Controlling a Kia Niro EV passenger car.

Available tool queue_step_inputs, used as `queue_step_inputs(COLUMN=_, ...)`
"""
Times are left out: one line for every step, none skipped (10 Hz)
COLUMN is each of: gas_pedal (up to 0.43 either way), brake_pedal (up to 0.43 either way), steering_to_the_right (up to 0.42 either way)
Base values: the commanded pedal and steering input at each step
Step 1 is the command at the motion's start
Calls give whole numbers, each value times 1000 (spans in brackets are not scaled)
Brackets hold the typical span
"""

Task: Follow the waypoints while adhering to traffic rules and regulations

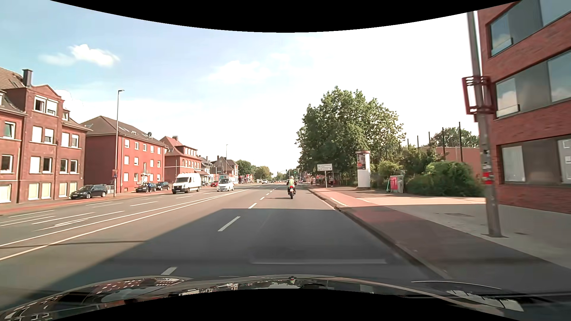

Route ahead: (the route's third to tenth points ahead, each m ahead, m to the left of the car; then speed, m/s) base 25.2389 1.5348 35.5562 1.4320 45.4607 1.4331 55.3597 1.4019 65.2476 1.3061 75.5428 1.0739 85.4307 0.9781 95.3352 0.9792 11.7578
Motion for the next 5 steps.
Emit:
queue_step_inputs(gas_pedal=209, brake_pedal=0, steering_to_the_right=-2)
queue_step_inputs(gas_pedal=209, brake_pedal=0, steering_to_the_right=-2)
queue_step_inputs(gas_pedal=209, brake_pedal=0, steering_to_the_right=-2)
queue_step_inputs(gas_pedal=209, brake_pedal=0, steering_to_the_right=-2)
queue_step_inputs(gas_pedal=220, brake_pedal=0, steering_to_the_right=-2)
